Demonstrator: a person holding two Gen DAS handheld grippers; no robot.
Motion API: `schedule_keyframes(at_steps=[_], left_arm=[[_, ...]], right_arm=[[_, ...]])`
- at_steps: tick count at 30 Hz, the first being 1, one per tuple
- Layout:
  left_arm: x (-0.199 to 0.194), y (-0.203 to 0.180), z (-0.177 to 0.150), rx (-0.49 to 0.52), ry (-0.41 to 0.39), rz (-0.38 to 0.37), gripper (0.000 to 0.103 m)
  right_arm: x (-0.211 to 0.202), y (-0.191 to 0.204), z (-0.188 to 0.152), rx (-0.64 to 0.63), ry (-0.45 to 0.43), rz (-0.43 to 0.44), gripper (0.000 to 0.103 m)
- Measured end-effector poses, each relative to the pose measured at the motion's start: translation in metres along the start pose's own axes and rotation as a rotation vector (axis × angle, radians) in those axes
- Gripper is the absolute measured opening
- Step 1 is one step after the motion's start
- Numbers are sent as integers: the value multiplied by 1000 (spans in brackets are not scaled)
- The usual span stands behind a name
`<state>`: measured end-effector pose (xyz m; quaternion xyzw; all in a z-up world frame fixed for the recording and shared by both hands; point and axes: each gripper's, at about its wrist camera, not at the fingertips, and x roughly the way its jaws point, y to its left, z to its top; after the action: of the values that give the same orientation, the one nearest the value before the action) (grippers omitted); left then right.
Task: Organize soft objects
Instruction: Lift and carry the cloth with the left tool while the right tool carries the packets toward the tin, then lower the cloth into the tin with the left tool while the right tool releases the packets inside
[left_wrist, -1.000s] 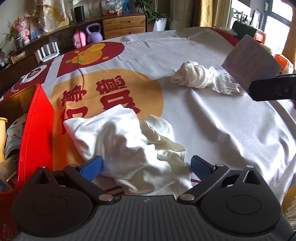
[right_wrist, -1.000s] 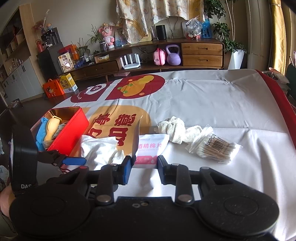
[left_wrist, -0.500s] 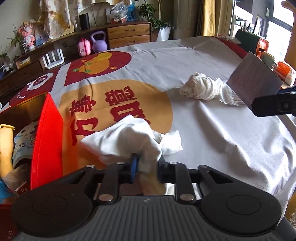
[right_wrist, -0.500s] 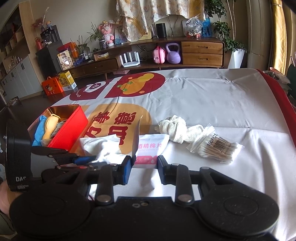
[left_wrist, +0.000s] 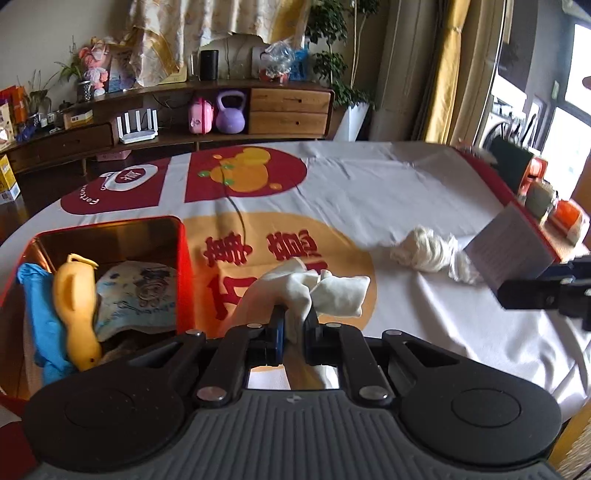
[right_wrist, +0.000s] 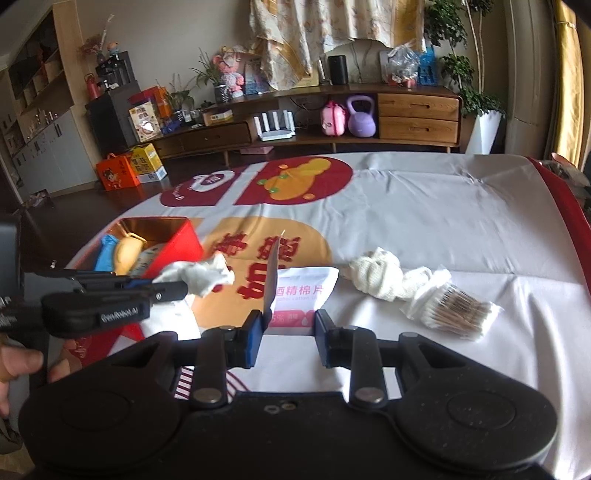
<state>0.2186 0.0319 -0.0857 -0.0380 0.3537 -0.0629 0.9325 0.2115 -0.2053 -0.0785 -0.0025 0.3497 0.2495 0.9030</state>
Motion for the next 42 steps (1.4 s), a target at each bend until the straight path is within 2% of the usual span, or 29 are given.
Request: schedule_keyframes(at_steps=[11, 23, 32, 39, 42], left_arm=[[-59, 28, 24, -41, -62, -23, 10], [-103, 78, 43, -53, -118, 77, 10], [-110, 115, 43, -60, -113, 152, 10], [-98, 151, 34, -78, -74, 221, 10], [-91, 163, 31, -96, -50, 228, 10]], right_arm=[[-6, 44, 19, -54, -15, 74, 30], [9, 100, 47, -138, -26, 143, 30], [40, 144, 56, -204, 9, 185, 30], [74, 164, 57, -236, 43, 182, 30], [89, 170, 56, -243, 64, 176, 30]])
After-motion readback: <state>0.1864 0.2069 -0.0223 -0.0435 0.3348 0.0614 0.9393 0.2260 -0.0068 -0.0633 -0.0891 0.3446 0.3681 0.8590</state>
